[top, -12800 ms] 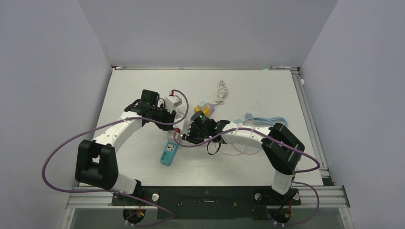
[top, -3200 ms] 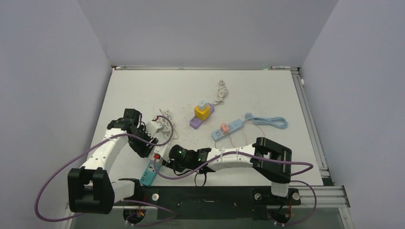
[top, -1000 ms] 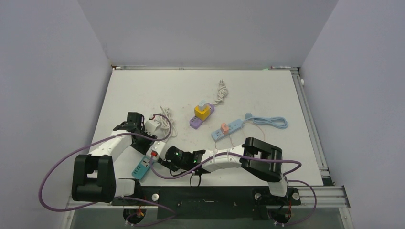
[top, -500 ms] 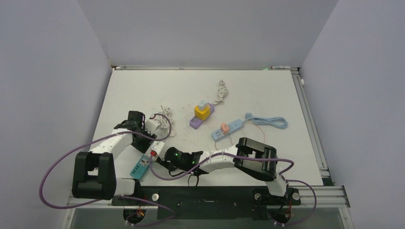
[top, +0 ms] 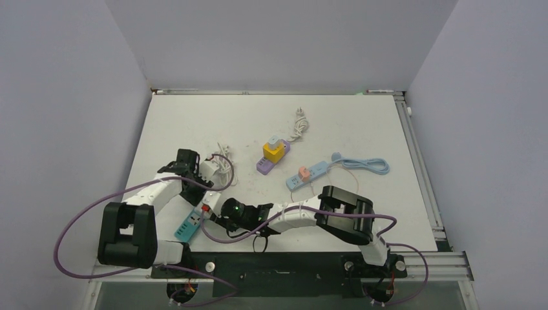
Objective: Insert the plug
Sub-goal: Insert the plug into the socket.
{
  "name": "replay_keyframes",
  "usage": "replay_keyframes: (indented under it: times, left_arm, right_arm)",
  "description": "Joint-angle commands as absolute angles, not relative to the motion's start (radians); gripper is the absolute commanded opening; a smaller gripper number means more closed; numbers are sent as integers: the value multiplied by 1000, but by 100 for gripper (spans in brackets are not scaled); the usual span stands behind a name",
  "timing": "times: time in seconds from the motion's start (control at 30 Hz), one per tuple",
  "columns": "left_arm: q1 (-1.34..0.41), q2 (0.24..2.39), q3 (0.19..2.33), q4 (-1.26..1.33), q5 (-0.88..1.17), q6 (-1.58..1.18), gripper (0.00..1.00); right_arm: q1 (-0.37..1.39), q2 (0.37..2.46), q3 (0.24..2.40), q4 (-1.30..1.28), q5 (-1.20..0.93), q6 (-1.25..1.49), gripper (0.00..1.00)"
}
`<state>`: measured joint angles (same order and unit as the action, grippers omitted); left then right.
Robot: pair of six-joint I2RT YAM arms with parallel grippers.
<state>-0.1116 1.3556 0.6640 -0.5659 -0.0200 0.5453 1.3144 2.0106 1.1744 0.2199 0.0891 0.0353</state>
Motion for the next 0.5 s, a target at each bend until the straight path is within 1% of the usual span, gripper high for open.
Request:
replay_keyframes:
  times: [0.0,0.13,0.17,0.23,0.27,0.3,0.37,0.4,0.43,0.47]
  left_arm:
    - [-201,1416,620,-619,111,481,49]
    - [-205,1409,636,-625,117,472,49]
    - [-204,1402,638,-625,117,467,50]
    - [-192,1392,643,-627,113,463,56]
    - [-179,1385,650,-628,114,463,62]
    - [-158,1376,662,-627,114,462,70]
    - [-116,1368,708,-633,118,461,91]
    - [-85,1369,741,-650,132,464,96]
    - [-61,1371,789,-666,157,465,98]
    - [-35,1378,823,-686,185,466,96]
  right_arm:
    - [1294,2010,1365,555,64,63,5]
    - [1293,2039,1430,515,92,105,6]
    - [1293,2051,1455,487,112,118,8]
    - [1292,2047,1464,452,146,121,10]
    - [1293,2039,1454,443,162,118,15]
    - [1293,2026,1443,434,182,116,22]
    - [1293,1999,1417,420,225,103,31]
    - [1291,1982,1402,415,242,99,36]
    - [1292,1969,1389,410,261,94,41]
    - [1293,1955,1377,407,275,88,46]
